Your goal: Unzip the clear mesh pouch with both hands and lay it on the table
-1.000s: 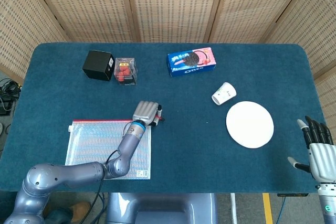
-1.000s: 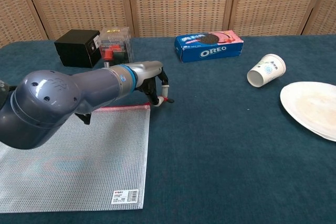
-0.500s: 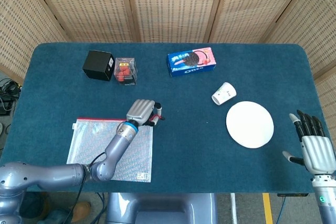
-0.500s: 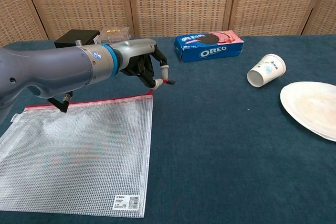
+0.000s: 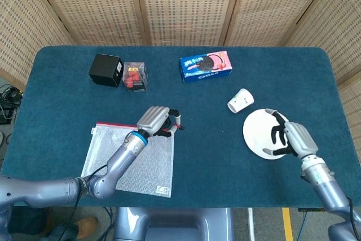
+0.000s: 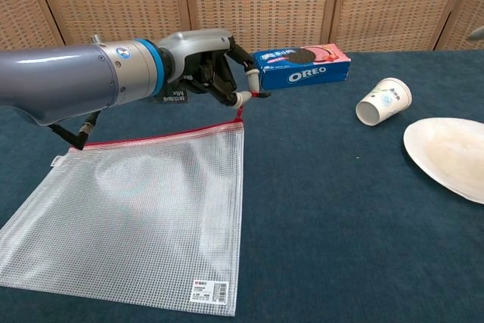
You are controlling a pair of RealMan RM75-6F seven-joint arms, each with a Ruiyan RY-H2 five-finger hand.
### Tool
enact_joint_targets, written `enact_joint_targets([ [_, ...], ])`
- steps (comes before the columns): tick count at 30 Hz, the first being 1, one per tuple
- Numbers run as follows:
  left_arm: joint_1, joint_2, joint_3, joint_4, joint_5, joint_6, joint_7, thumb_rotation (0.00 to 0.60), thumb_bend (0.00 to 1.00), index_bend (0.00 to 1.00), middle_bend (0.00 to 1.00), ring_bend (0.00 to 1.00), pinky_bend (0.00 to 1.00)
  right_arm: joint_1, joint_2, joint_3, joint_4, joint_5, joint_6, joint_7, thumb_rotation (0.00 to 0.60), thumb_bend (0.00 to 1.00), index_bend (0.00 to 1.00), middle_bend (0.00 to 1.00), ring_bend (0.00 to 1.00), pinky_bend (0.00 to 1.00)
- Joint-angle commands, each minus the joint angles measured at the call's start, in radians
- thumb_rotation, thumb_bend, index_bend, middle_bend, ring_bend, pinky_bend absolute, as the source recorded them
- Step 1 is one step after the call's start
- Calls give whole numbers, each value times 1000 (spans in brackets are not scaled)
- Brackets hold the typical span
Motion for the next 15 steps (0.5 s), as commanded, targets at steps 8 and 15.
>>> enact_joint_targets([
  [8, 15, 31, -15, -29, 71, 35, -64, 600, 534, 763, 1000, 975, 1000, 297, -93, 59, 0, 351, -455, 114, 600, 0, 235, 807, 837, 1000],
  [15, 26, 68, -6, -67, 96, 50, -80, 600, 544, 763, 1000, 975, 1000, 401, -183, 54, 59, 507, -511, 113, 600, 0, 266, 815, 839, 1000],
])
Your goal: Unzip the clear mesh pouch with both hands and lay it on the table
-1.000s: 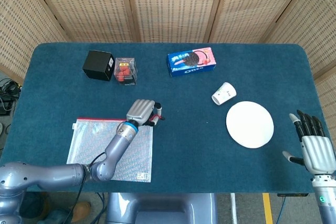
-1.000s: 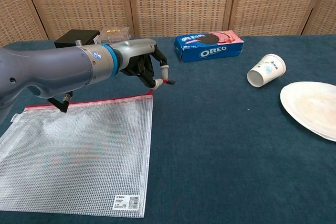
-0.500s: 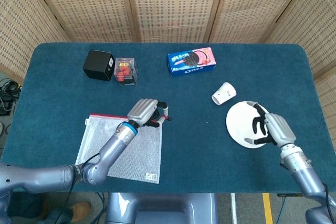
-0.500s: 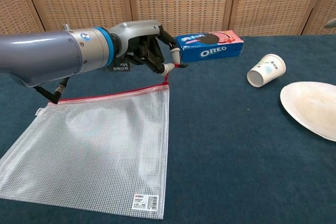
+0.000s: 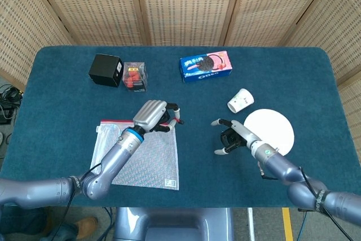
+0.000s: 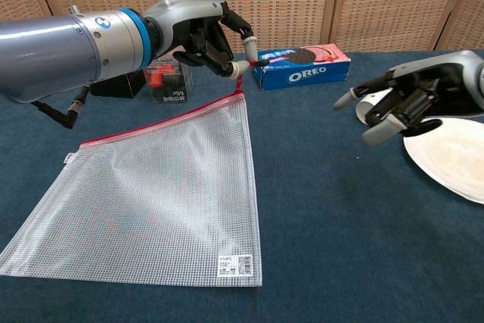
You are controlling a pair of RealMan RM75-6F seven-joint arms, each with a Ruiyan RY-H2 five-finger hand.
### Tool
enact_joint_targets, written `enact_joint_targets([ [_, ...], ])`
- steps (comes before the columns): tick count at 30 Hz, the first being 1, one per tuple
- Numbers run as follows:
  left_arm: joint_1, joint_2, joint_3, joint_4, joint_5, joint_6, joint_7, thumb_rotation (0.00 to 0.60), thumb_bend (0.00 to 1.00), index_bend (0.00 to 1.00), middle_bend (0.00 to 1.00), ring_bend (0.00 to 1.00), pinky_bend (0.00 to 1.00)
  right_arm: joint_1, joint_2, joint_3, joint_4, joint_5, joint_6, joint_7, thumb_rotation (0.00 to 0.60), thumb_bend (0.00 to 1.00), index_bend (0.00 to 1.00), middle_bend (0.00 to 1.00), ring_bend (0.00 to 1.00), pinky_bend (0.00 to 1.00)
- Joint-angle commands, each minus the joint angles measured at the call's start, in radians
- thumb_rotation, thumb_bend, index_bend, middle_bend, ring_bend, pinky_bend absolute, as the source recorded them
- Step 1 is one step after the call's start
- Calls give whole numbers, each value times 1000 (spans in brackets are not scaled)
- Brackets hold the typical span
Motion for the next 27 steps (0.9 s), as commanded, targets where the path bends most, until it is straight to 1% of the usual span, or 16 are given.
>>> enact_joint_targets([
  [1, 4, 6, 2, -9, 6, 10, -11, 600, 544, 764, 1000, 975, 1000, 51, -59, -2, 39, 83, -18, 2, 600, 0, 299, 821, 841, 1000],
  [3, 5, 5, 2, -11, 7, 16, -20, 600, 544, 764, 1000, 975, 1000, 69, -82, -5, 51, 121, -8, -1, 600, 0, 352, 829, 843, 1000],
  [4, 5, 4, 2, -12, 9, 18, -26, 600, 544, 764, 1000, 975, 1000, 82, -96, -9, 58, 144, -2, -6, 600, 0, 363, 831, 844, 1000],
  [11, 2, -7, 7, -6, 17, 23, -49, 600, 544, 764, 1000, 975, 1000, 152, -166, -16, 82, 278, 25, -23, 600, 0, 362, 832, 845, 1000],
  [14, -1, -15, 12, 5, 18, 21, -56, 600, 545, 764, 1000, 975, 1000, 175, -184, -4, 83, 326, 33, -22, 600, 0, 363, 832, 847, 1000],
  [20, -3, -27, 14, 23, 25, 19, -76, 600, 544, 764, 1000, 975, 1000, 197, -205, 7, 84, 382, 64, -25, 600, 0, 367, 837, 853, 1000],
  [23, 0, -36, 13, 34, 33, 20, -101, 600, 544, 764, 1000, 975, 1000, 205, -235, 9, 82, 424, 134, -39, 600, 0, 376, 841, 861, 1000],
  [25, 1, -42, 11, 41, 37, 18, -118, 600, 544, 764, 1000, 975, 1000, 214, -256, 4, 82, 449, 174, -59, 600, 2, 401, 844, 865, 1000],
  [27, 3, -48, 8, 47, 42, 16, -136, 600, 545, 764, 1000, 975, 1000, 227, -277, 0, 87, 483, 202, -85, 600, 35, 430, 849, 869, 1000],
])
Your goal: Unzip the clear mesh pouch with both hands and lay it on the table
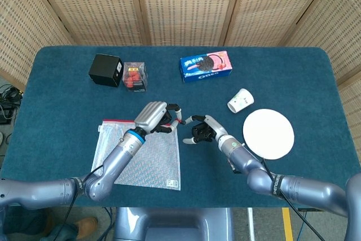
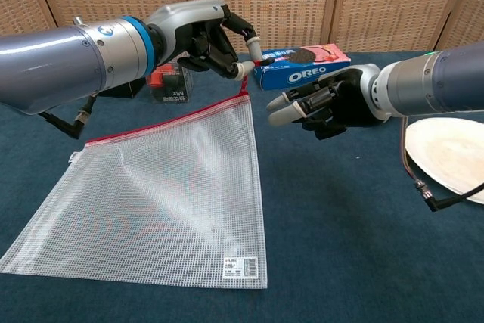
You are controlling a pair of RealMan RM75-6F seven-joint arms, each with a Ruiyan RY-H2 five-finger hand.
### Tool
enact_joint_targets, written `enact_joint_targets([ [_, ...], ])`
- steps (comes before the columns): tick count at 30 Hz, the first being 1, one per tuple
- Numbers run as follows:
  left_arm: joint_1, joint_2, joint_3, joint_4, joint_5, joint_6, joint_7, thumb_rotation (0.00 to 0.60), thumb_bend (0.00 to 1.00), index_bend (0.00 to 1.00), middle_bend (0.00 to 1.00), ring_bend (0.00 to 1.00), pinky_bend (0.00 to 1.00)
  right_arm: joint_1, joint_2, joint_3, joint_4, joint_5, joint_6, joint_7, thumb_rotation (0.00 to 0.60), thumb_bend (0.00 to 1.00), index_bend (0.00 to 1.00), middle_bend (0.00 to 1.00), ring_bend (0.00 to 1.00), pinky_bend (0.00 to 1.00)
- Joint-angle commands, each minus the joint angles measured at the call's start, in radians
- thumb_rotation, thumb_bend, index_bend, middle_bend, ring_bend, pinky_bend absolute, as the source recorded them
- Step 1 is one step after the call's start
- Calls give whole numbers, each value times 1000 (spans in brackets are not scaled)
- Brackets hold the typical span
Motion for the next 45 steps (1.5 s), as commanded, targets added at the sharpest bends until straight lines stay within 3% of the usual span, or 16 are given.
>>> enact_joint_targets([
  [1, 3, -10, -3, 11, 11, -2, -26, 600, 545, 764, 1000, 975, 1000, 27, -49, 1, 7, 76, 62, -43, 600, 67, 444, 852, 872, 1000],
  [15, 2, -27, -8, 39, 21, -13, -71, 600, 545, 765, 1000, 975, 1000, 52, -86, 42, 7, 163, 97, -116, 600, 167, 468, 856, 874, 1000],
  [27, -2, -42, -8, 43, 14, -16, -81, 600, 545, 765, 1000, 975, 1000, 51, -115, 65, 19, 204, 128, -147, 600, 416, 511, 870, 882, 1000],
  [36, 1, -35, -9, 37, 16, -15, -86, 600, 545, 771, 1000, 975, 1000, 31, -121, 89, 24, 215, 118, -161, 600, 489, 527, 877, 884, 1000],
  [45, 1, -33, -9, 39, 13, -20, -91, 600, 546, 771, 1000, 975, 1000, 20, -132, 106, 16, 200, 102, -174, 600, 641, 645, 882, 889, 1000],
])
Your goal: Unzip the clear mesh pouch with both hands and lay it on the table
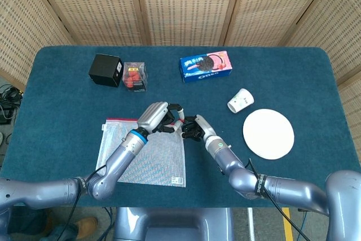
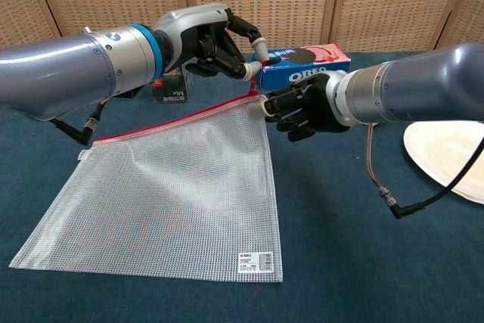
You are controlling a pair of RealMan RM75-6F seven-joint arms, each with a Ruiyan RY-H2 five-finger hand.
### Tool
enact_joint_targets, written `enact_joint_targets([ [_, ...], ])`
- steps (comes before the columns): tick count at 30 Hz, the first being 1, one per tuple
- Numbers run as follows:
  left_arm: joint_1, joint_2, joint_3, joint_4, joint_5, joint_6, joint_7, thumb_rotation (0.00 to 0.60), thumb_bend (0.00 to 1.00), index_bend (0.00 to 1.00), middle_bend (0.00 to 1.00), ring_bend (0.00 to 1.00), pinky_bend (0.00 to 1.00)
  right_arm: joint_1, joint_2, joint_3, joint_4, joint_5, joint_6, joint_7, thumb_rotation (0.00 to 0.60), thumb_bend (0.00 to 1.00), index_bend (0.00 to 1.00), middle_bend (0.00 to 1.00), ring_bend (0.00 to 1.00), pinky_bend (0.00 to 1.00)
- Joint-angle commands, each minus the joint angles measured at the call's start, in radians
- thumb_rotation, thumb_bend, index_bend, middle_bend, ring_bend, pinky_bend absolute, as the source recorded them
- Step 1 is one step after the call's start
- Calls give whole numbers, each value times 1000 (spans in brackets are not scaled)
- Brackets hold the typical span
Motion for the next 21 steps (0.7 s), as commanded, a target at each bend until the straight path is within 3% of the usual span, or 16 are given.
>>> enact_joint_targets([
  [1, 0, 0, 2, 0, -1, 0, 1, 600, 546, 771, 1000, 975, 1000, -4, -3, 5, -2, -7, -2, -2, 600, 675, 652, 884, 890, 1000],
  [7, 3, 3, 2, 5, -5, -1, -1, 600, 547, 772, 1000, 975, 1000, -16, -3, 10, -11, -20, 8, -11, 600, 821, 736, 899, 898, 1000],
  [21, 6, 15, 7, 10, -8, 10, 18, 600, 609, 823, 1000, 975, 1000, -48, 10, 41, -51, -51, 19, -2, 600, 833, 737, 901, 901, 1000],
])
